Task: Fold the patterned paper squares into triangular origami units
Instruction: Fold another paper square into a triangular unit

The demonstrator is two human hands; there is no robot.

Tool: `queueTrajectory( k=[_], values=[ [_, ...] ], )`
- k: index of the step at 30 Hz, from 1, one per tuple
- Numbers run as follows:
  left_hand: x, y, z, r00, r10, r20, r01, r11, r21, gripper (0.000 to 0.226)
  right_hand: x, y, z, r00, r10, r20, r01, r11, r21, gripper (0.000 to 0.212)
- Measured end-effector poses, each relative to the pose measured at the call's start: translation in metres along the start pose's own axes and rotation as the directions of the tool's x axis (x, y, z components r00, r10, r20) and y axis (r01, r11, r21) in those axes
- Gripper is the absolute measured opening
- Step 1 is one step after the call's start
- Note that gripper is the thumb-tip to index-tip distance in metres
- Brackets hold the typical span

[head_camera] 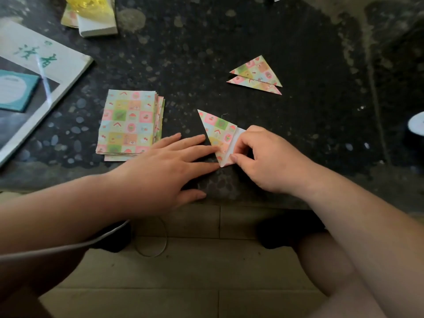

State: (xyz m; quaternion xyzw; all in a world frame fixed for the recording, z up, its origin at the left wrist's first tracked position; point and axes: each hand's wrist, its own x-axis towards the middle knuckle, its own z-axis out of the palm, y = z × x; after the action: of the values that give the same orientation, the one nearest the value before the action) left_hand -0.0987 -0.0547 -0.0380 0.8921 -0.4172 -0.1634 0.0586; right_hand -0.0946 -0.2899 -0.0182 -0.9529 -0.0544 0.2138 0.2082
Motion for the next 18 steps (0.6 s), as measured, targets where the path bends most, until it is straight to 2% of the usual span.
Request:
queueTrajectory(
  k=[4, 7, 18],
  values=[
    [0.0026, 0.0021, -0.006, 0.998, -0.023, 0.054, 0.025, 0.999, -0.027, 0.072, 0.0003, -0.0012, 0.0032, 0.999, -0.005, -0.037, 0.005, 1.0, 0.006, 0.017],
    [0.0021, -0.0007, -0.0057, 0.999, -0.03, 0.036, 0.032, 0.999, -0.043, 0.077, 0.0005, -0.0002, 0.0047, 0.998, -0.012, -0.054, 0.013, 1.0, 0.016, 0.016],
    [0.0027, -0.0038, -0.0086, 0.999, 0.008, 0.052, -0.015, 0.993, 0.12, 0.067, 0.0, 0.0017, 0.0085, 0.995, -0.053, -0.09, 0.054, 0.998, 0.01, 0.012]
  ],
)
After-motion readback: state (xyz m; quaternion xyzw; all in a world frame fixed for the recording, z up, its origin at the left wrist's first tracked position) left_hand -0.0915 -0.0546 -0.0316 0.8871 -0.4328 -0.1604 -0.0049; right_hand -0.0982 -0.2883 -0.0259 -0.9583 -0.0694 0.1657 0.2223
